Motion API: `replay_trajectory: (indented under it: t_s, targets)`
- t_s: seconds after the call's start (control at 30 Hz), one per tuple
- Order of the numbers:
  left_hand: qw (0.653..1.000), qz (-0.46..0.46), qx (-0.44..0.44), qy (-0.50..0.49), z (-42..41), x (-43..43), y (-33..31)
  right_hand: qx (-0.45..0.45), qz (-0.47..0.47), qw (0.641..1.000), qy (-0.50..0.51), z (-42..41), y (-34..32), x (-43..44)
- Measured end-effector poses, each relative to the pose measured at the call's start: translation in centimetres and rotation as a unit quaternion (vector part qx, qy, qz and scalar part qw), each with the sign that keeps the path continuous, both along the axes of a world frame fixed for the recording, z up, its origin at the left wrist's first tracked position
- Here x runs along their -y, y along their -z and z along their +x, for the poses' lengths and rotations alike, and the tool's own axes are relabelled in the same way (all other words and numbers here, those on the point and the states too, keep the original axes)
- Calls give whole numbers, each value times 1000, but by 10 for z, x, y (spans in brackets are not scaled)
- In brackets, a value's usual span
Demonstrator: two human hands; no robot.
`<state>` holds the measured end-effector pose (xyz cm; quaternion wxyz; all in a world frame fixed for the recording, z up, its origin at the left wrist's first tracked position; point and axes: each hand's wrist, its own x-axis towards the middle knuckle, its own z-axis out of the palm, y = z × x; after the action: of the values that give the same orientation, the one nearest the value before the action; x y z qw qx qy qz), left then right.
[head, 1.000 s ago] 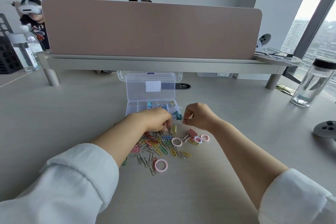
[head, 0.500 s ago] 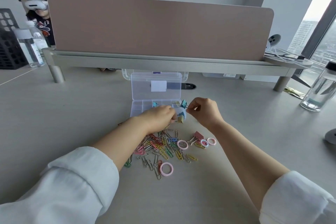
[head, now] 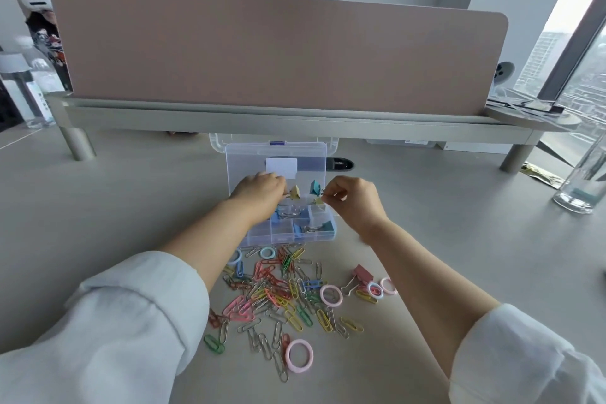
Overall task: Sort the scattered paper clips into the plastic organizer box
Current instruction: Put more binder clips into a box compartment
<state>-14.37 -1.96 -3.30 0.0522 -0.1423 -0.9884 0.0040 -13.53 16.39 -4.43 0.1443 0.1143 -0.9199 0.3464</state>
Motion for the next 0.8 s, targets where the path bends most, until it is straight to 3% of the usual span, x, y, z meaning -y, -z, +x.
replay_trajectory:
  t_s: [0.17,0.4,0.63,0.8]
  targets:
    - [1000,-23,-11,4,-6,3,3,22,20,999,-21,-17,2,9]
    - [1000,11,21,-20,-8,3,-3,38,117,991,-56,-24,-1,19]
    - [998,-55,12,-21,0,-2,-13,64,231,968,-67,-32,-7,25]
    - [999,-39,13,-19,1,4,-9,49,271,960,-49,-29,-5,30]
